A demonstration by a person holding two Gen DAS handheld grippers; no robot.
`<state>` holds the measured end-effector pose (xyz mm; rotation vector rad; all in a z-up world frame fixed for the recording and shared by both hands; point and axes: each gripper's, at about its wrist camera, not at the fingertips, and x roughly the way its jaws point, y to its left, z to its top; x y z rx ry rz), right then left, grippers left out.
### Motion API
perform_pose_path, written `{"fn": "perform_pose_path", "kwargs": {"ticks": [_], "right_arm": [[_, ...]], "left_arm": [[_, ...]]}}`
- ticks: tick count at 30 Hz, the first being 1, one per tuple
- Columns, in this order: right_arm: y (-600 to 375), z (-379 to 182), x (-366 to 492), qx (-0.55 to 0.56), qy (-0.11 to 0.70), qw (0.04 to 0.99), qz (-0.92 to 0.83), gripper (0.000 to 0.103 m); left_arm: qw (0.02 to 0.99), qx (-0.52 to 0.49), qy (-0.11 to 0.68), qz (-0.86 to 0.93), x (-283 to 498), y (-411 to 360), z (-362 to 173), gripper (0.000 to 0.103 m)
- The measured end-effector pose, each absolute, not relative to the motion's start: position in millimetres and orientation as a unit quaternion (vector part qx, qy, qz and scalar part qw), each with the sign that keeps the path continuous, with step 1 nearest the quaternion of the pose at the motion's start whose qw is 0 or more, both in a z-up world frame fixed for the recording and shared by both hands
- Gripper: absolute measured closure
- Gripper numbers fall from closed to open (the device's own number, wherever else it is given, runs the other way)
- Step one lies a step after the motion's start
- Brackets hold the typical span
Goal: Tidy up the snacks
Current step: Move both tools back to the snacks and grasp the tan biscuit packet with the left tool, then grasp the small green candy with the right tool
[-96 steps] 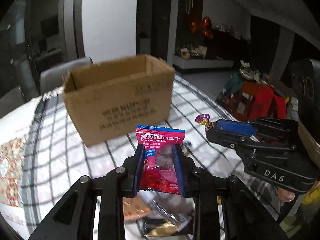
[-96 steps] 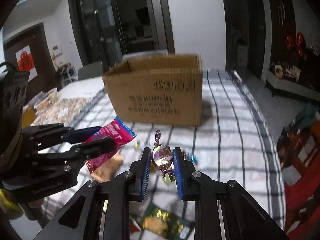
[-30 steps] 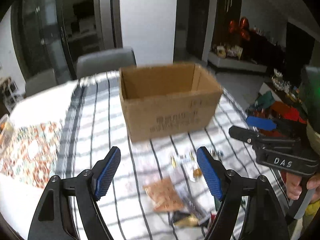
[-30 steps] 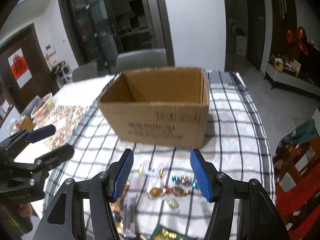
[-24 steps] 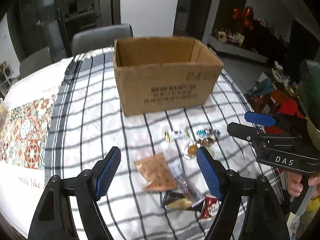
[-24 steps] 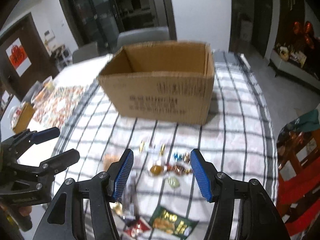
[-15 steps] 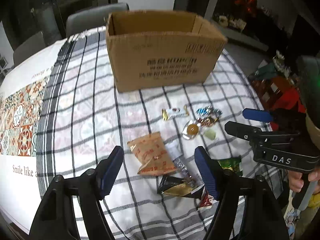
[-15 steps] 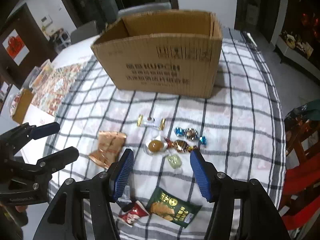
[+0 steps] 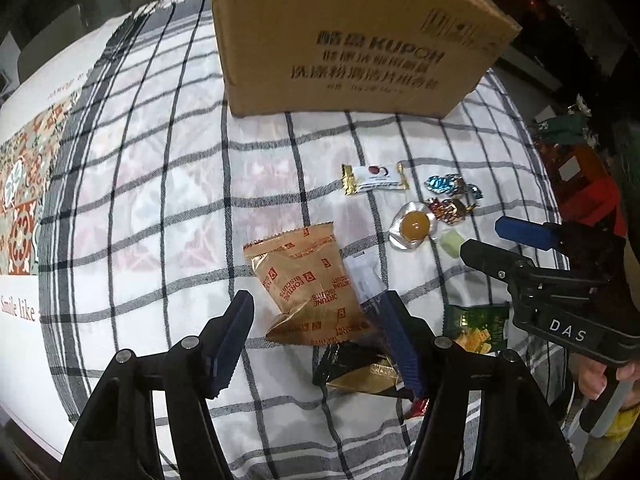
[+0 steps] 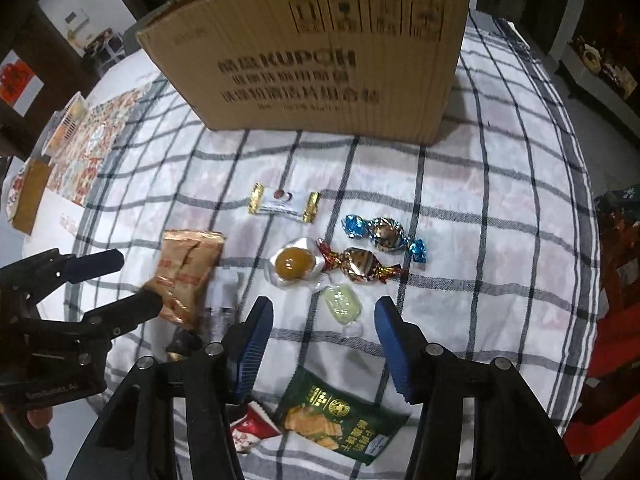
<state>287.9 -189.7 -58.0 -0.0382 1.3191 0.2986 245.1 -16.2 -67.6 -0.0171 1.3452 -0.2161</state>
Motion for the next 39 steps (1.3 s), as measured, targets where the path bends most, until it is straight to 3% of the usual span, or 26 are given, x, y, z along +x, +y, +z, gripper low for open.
{"fn": "perform_pose_path", "kwargs": {"ticks": [8, 24, 28, 32, 39], "right_arm": [[-189.1, -75.8, 293.6, -0.03, 0.625, 0.767, 0.141, 0.06], [-177.0, -93.0, 299.3, -0.058, 0.632, 0.759, 0.145, 0.07], [-173.7, -96.6, 300.7, -0.063, 0.633, 0.758, 0.147, 0.083], [-172.8, -96.8, 298.6, -0.061, 0.631, 0.759, 0.146, 0.083], [-170.2, -80.0, 288.6, -0.054, 0.622, 0.766, 0.155, 0.083]], "left_arm": [[0.765, -0.009, 0.637, -0.092, 252.7, -21.3, -83.9, 0.042], [0.75, -0.029, 0.655, -0.086, 269.0, -20.7, -103.5, 0.05], [0.752, -0.024, 0.651, -0.094, 270.4, -24.7, -102.6, 0.058], [0.755, -0.017, 0.649, -0.095, 269.4, -23.8, -101.7, 0.064], [0.762, -0.012, 0.639, -0.108, 261.4, -18.1, -93.2, 0.065]]}}
